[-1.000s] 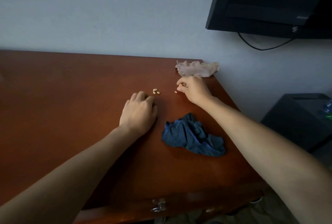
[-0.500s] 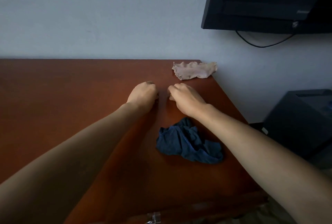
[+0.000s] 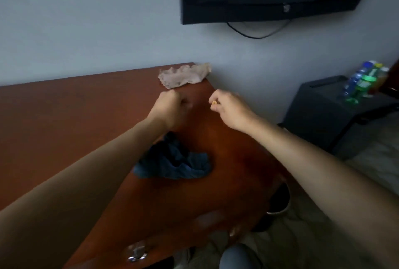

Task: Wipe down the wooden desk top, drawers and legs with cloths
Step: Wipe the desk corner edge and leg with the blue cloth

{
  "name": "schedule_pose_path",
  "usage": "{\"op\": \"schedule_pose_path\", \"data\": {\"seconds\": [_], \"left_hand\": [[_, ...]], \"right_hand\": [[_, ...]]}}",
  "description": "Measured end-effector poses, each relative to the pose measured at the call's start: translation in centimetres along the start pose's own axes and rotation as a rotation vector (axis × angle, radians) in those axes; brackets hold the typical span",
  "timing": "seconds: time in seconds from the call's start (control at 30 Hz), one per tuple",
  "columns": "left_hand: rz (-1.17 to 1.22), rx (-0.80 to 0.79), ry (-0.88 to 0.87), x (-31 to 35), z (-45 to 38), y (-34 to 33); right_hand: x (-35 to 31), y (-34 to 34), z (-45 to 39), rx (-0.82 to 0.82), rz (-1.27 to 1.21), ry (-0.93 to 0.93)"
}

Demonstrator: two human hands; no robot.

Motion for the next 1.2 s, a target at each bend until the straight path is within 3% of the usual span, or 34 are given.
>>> {"op": "schedule_pose_path", "data": {"seconds": [0.13,0.3,0.5,0.67,0.83,1.0,1.1,1.2], "left_hand": [[0.045,-0.060,-0.263,9.3,-3.7,-3.1],[-0.068,-0.211,-0.516,19.3,-7.1,-11.4],[-0.070,-0.363,-0.465,21.9,-8.3,-17.9],[-0.023,-0.318,-0.377,19.9,-8.4,-17.3],[-0.052,-0.233,-0.307,17.1,-7.3,-13.2],[-0.138,-0.037,-0.152,9.4,-2.9,-5.5],[-0.120,-0.040,-0.005,1.1,0.8,-1.2],[-0.171,-0.121,0.119,-5.9,5.6,1.6]], "right_hand": [[9.0,6.3,3.5,0.155,-0.084,-0.200],[19.6,7.7,7.4,0.118,-0.099,-0.416],[26.2,4.0,8.4,-0.110,-0.117,-0.540],[27.7,6.0,9.4,0.153,-0.216,-0.608],[20.5,8.2,8.5,0.215,-0.139,-0.433],[5.8,5.9,8.4,0.040,-0.286,-0.034],[-3.9,1.0,10.4,-0.157,-0.254,0.278],[-10.6,-4.4,13.0,-0.304,-0.207,0.447]]}}
Point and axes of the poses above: each hand's wrist, its own z-axis away from the middle knuckle, its own y-axis out of the back of the hand, x = y × z, the point moved 6 cm from there along -z, towards the middle knuckle, and after that the axes turned 8 degrees about -y, right-handed, at the moved point
